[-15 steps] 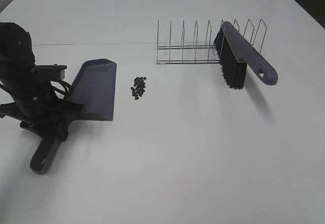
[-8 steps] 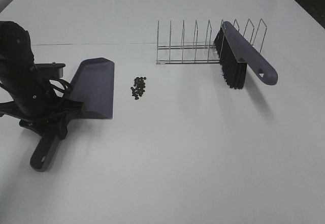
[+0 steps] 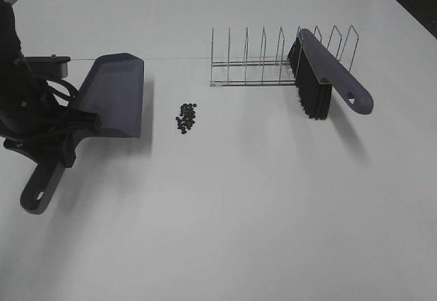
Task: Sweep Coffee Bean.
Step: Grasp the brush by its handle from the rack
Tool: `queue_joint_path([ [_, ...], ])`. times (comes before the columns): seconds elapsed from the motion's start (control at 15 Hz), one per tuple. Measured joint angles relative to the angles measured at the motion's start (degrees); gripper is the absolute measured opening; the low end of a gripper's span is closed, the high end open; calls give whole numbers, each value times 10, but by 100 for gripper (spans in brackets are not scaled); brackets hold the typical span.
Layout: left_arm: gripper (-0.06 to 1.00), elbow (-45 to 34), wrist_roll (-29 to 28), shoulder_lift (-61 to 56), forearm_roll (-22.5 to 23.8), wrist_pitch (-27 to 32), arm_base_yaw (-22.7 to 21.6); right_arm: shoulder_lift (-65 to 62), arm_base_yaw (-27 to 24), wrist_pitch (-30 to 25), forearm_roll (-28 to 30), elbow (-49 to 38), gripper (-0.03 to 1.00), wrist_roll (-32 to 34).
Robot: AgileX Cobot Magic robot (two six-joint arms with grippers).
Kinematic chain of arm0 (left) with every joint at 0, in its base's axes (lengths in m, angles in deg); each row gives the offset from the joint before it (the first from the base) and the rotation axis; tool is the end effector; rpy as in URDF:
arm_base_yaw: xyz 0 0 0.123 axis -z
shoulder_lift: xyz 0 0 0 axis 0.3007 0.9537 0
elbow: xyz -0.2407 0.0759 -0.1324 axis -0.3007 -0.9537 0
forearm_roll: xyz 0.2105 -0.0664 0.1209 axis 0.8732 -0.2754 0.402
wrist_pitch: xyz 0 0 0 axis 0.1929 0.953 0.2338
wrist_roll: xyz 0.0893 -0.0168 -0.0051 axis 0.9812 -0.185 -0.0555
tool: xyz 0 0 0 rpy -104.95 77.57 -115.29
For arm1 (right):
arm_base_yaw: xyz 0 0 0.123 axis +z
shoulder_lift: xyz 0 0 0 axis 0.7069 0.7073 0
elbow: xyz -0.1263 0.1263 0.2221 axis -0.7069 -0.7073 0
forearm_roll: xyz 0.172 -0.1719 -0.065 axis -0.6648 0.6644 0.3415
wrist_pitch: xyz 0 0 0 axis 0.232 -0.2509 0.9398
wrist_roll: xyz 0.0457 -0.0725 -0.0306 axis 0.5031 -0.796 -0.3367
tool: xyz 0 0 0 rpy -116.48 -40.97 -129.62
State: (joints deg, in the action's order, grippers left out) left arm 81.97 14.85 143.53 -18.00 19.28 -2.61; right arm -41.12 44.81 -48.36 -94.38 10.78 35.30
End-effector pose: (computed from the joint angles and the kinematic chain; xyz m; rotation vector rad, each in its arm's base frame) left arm 0.3314 -0.0920 0.1524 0.0560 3.0612 -0.0943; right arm 0.0004 0.0071 0.2810 -0.0939 2.0613 0.0495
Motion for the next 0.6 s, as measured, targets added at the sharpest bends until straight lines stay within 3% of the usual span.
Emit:
queue_joint_path([
  [0.27, 34, 0, -1, 0, 19, 0, 0, 129, 15, 73, -1, 49, 75, -11],
  [0.33, 34, 0, -1, 0, 21, 0, 0, 239, 34, 76, -1, 109, 73, -28],
  [0.6, 34, 0, -1, 0, 21, -2, 0, 443, 42, 44, 1, 296, 72, -37],
])
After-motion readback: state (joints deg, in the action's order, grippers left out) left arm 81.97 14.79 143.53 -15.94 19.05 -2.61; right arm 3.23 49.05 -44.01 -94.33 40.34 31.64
